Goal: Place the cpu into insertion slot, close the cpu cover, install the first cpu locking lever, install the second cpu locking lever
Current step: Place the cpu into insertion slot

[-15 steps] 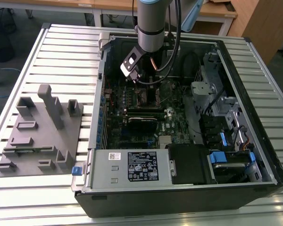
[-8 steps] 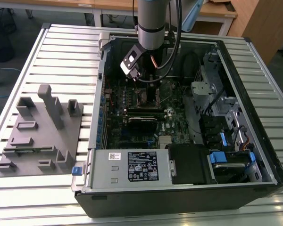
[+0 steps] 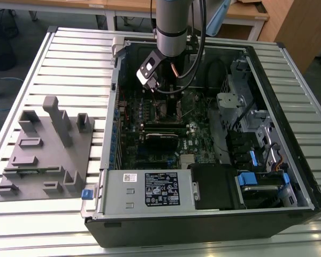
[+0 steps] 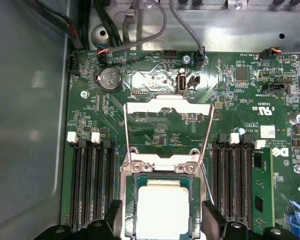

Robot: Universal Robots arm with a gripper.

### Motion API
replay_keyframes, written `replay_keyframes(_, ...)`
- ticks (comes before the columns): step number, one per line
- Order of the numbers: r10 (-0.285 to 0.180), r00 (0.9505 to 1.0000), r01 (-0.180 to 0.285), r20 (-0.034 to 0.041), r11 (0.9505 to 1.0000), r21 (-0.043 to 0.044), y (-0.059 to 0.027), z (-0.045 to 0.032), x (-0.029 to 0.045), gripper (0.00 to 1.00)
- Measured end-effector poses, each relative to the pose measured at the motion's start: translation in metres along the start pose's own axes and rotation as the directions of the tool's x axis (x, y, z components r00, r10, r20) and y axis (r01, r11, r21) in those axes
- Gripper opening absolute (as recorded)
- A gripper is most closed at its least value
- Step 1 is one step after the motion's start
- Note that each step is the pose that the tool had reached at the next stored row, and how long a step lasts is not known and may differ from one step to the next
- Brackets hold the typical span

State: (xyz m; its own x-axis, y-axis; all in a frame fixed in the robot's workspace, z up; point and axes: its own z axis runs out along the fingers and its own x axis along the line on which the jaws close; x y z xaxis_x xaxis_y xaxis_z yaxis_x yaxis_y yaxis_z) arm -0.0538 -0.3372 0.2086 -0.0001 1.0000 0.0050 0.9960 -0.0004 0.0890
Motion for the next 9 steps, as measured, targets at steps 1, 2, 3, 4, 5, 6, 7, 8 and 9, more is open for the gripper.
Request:
replay_keyframes(1, 0.000, 1.0000, 0.000, 0.0000, 1.0000, 0.0000, 0.0000, 0.0000, 0.0000, 0.73)
replay_keyframes(2, 0.000, 1.0000, 0.000, 0.0000, 1.0000, 0.0000, 0.0000, -0.0001, 0.0000, 0.73)
replay_keyframes(3, 0.000, 1.0000, 0.000, 0.0000, 1.0000, 0.0000, 0.0000, -0.0001, 0.0000, 0.73)
replay_keyframes(4, 0.000, 1.0000, 0.000, 0.0001, 1.0000, 0.0000, 0.0000, -0.0002, 0.0000, 0.73)
replay_keyframes(5, 0.000, 1.0000, 0.000, 0.0001, 1.0000, 0.0000, 0.0000, -0.0002, 0.0000, 0.71)
replay_keyframes(6, 0.000, 1.0000, 0.000, 0.0001, 1.0000, 0.0000, 0.0000, -0.0002, 0.0000, 0.71)
replay_keyframes(7, 0.000, 1.0000, 0.000, 0.0000, 1.0000, 0.0000, 0.0000, -0.0003, 0.0000, 0.65)
replay_keyframes(8, 0.000, 1.0000, 0.000, 0.0000, 1.0000, 0.0000, 0.0000, -0.0003, 0.0000, 0.58)
replay_keyframes(9, 0.000, 1.0000, 0.000, 0.0000, 1.0000, 0.0000, 0.0000, -0.0003, 0.0000, 0.58)
